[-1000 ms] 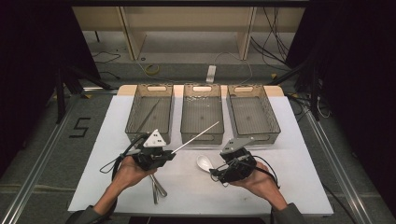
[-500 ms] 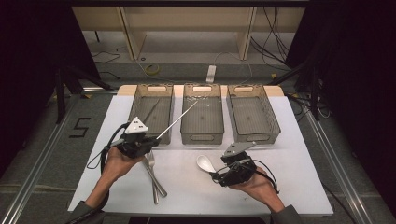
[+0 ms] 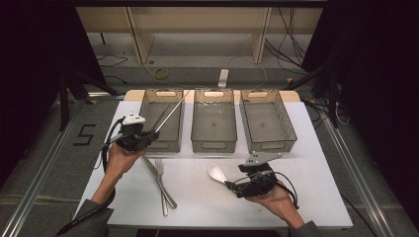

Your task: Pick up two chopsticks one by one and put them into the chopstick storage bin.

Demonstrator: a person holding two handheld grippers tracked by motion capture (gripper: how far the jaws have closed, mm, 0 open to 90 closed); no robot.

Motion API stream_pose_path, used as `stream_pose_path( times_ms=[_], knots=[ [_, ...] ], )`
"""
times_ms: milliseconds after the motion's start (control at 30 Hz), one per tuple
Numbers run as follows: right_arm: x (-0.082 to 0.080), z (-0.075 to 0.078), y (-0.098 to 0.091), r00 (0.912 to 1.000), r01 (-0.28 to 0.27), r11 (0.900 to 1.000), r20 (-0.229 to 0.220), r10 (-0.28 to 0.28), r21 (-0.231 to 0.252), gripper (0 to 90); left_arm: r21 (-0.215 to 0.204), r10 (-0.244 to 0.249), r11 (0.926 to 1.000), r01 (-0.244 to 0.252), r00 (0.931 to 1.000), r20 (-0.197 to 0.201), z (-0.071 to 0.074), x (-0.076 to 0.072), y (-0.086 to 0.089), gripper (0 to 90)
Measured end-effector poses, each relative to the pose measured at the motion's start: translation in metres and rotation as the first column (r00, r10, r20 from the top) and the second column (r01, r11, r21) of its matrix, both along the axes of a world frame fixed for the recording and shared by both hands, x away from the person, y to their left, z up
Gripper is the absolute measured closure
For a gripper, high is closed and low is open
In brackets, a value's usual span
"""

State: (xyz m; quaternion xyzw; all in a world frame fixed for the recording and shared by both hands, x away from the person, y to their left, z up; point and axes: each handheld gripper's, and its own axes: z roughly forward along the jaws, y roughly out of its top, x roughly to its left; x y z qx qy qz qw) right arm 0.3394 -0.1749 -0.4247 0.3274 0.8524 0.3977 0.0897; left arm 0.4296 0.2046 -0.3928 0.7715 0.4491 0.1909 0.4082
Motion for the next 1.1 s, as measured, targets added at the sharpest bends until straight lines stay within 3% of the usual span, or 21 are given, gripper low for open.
stream_pose_path(
  times_ms=[133,533,1100],
  knots=[
    [-0.001,-0.001,-0.001,1.0000,0.000,1.0000,-0.004,0.000,0.000,25.6,0.018,0.026,0.9995,-0.026,0.9997,0.000,0.001,0.008,0.001,83.6],
    [-0.004,-0.002,0.001,1.0000,-0.003,1.0000,-0.002,0.003,-0.001,25.5,-0.022,0.125,0.9919,-0.125,0.9921,-0.009,-0.001,0.026,0.017,83.6],
    [-0.006,-0.003,0.000,0.9999,-0.009,1.0000,-0.008,0.009,-0.005,25.6,0.041,0.173,0.9845,-0.171,0.9825,-0.069,-0.013,0.053,0.016,83.5]
  ],
)
